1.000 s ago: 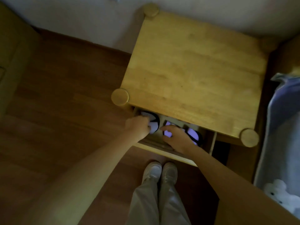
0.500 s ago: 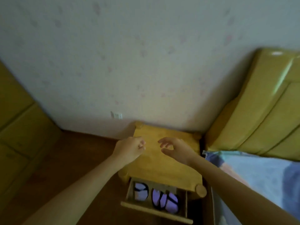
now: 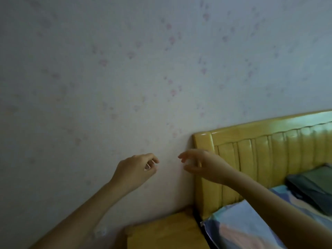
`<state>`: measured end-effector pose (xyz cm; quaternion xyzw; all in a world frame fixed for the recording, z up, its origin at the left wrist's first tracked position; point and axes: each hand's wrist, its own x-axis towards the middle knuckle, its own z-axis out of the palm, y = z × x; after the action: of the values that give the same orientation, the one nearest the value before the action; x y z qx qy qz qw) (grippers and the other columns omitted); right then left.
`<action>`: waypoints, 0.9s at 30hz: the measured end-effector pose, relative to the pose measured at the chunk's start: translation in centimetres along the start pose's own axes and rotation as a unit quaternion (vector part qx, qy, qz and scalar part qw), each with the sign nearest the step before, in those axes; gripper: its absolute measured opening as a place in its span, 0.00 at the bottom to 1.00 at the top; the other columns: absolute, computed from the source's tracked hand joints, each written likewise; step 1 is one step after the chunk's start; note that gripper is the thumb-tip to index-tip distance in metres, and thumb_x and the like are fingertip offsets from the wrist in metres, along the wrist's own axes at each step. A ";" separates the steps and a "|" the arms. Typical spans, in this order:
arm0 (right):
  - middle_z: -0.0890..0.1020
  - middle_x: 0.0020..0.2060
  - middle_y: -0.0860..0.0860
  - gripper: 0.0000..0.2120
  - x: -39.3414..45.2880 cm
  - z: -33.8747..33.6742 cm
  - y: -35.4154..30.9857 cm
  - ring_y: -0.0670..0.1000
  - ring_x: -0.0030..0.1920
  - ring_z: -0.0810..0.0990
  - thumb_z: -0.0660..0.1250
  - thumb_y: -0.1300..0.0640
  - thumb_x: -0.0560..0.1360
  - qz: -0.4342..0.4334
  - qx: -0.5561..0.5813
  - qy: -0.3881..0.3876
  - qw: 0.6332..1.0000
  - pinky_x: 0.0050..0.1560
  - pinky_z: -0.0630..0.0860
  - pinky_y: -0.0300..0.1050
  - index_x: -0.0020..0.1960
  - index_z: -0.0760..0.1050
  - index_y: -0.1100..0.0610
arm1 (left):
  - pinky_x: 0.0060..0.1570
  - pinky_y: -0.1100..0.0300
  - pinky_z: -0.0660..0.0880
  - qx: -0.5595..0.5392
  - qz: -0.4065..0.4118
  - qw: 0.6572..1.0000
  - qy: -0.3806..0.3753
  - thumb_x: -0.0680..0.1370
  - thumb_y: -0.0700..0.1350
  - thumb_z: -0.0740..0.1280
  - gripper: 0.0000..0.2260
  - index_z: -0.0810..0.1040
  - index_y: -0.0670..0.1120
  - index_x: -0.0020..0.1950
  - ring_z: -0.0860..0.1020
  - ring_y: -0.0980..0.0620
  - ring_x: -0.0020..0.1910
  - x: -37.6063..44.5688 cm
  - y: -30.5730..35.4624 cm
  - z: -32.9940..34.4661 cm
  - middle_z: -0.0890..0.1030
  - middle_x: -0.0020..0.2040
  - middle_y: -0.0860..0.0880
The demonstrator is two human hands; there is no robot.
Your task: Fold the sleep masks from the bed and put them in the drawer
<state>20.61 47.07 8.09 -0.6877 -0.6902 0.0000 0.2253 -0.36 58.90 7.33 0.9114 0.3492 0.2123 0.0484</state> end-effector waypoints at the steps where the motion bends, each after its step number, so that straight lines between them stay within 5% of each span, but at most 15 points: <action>1: 0.79 0.57 0.41 0.15 -1.0 -1.0 -0.6 0.41 0.54 0.75 0.65 0.49 0.76 0.018 -0.007 0.022 1.000 0.57 0.75 0.41 0.63 0.73 0.45 | 0.42 0.64 0.72 -0.003 0.029 1.000 0.003 0.77 0.57 0.62 0.09 0.77 0.60 0.54 0.77 0.64 0.44 0.2 0.6 -0.8 0.80 0.46 0.63; 10: 0.75 0.60 0.39 0.17 -15.4 -8.6 -5.5 0.40 0.58 0.72 0.66 0.47 0.76 0.192 -0.116 0.114 0.968 0.58 0.70 0.37 0.64 0.72 0.44 | 0.44 0.62 0.73 -0.091 0.260 0.961 0.010 0.76 0.58 0.64 0.11 0.76 0.59 0.57 0.76 0.60 0.49 -0.5 11.3 -5.2 0.78 0.53 0.62; 15: 0.75 0.64 0.44 0.18 -27.1 -12.4 -10.3 0.46 0.65 0.72 0.68 0.48 0.75 0.293 -0.160 0.154 0.930 0.65 0.66 0.40 0.64 0.74 0.47 | 0.54 0.59 0.72 -0.108 0.388 0.915 0.021 0.75 0.61 0.62 0.16 0.75 0.58 0.60 0.73 0.57 0.61 -4.5 17.8 -5.8 0.75 0.62 0.60; 22: 0.74 0.66 0.45 0.19 -44.2 -15.8 -20.8 0.45 0.66 0.71 0.67 0.47 0.75 0.385 -0.226 0.186 0.875 0.67 0.69 0.45 0.65 0.74 0.47 | 0.52 0.62 0.70 -0.181 0.510 0.841 -0.001 0.69 0.66 0.55 0.23 0.77 0.58 0.58 0.74 0.57 0.61 -15.8 28.9 -7.3 0.77 0.60 0.60; 27: 0.74 0.66 0.44 0.19 -58.4 -16.8 -30.9 0.44 0.65 0.72 0.67 0.47 0.75 0.472 -0.244 0.200 0.823 0.64 0.72 0.45 0.65 0.74 0.47 | 0.49 0.63 0.71 -0.236 0.590 0.771 -0.032 0.75 0.61 0.64 0.15 0.75 0.60 0.59 0.73 0.60 0.61 -29.2 38.8 -7.8 0.74 0.63 0.63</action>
<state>-6.29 -15.22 14.64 -0.9468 -0.1984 -0.1996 0.1563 0.78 10.10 13.28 0.9043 -0.3202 0.2457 0.1386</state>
